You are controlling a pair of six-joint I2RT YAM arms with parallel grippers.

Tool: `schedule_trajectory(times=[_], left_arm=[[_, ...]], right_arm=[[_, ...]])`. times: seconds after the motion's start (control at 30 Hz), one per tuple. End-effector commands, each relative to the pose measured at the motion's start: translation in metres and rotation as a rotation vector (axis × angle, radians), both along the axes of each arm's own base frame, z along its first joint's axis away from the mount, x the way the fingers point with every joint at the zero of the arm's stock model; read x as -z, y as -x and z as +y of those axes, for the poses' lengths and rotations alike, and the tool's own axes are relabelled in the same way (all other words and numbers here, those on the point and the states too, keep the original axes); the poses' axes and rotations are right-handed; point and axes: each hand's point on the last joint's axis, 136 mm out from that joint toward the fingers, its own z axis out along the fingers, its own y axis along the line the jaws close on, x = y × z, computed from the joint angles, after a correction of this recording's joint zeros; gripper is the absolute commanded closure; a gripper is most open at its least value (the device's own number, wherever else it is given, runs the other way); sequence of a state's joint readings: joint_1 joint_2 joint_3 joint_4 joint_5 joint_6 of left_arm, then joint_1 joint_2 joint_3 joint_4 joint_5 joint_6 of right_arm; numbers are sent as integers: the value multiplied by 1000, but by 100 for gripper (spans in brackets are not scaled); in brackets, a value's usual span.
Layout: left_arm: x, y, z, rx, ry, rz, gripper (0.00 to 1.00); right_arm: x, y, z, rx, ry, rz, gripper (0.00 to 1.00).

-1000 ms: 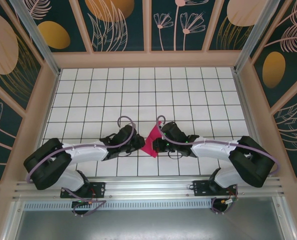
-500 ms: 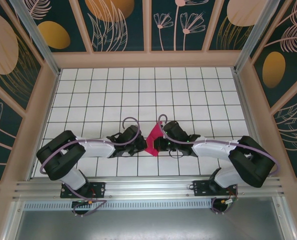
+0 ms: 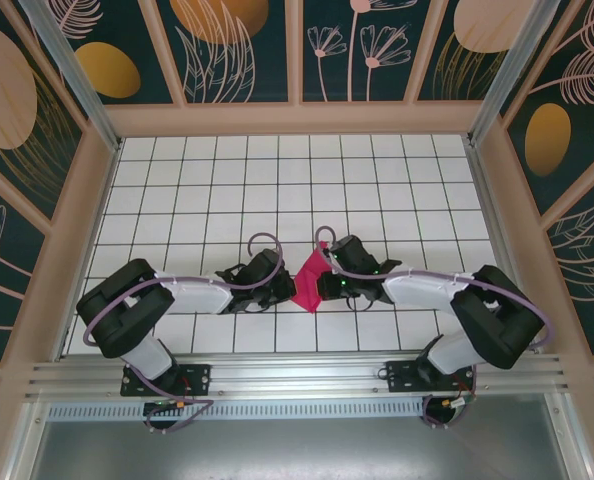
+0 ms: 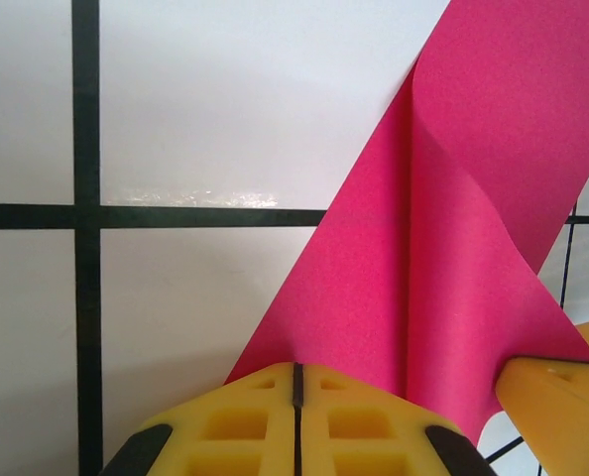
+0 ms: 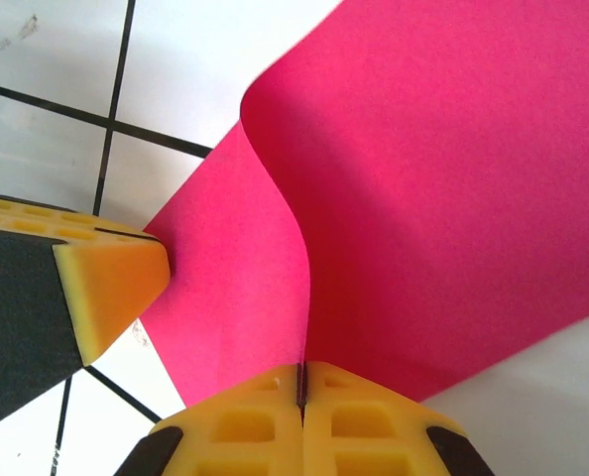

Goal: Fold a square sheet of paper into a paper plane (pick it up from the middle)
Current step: Fold the triangle a second time at the center of the table.

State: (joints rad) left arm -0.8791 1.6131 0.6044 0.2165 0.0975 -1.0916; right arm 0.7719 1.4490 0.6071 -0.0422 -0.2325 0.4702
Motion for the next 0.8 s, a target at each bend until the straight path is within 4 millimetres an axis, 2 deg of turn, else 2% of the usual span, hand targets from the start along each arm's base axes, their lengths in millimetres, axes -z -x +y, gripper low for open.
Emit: schedule_trajectory(times=[0.0,0.3,0.5,0.77], left_arm=[[17,7,10,18,-71,32,93],[18,7,12,17,-84,31,93],[16,6,10,20,-77,30,92],[15,5,8,23,-78,29,92]], right_arm=[[3,-4,0,-62,53,-18,100],[10,-11,-4,-67,125,-21,100],[7,-11,2,-63,92,-28,100],[0,-11,-3,-34,99,-47,100]])
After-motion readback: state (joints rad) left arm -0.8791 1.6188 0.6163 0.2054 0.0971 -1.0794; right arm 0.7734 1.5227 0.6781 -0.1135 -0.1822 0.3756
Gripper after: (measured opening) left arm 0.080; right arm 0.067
